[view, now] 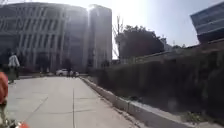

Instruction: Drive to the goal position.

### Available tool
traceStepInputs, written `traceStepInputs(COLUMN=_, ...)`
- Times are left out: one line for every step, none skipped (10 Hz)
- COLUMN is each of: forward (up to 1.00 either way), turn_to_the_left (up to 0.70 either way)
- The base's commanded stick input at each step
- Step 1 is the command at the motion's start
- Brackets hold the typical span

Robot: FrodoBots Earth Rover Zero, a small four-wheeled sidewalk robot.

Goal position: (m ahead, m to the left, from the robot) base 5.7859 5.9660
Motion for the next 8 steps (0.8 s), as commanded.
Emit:
traceStepInputs(forward=0.7, turn_to_the_left=0.34)
traceStepInputs(forward=0.7, turn_to_the_left=0.34)
traceStepInputs(forward=0.7, turn_to_the_left=0.34)
traceStepInputs(forward=0.7, turn_to_the_left=0.34)
traceStepInputs(forward=0.7, turn_to_the_left=0.34)
traceStepInputs(forward=0.7, turn_to_the_left=0.34)
traceStepInputs(forward=0.7, turn_to_the_left=0.34)
traceStepInputs(forward=0.7, turn_to_the_left=0.3)
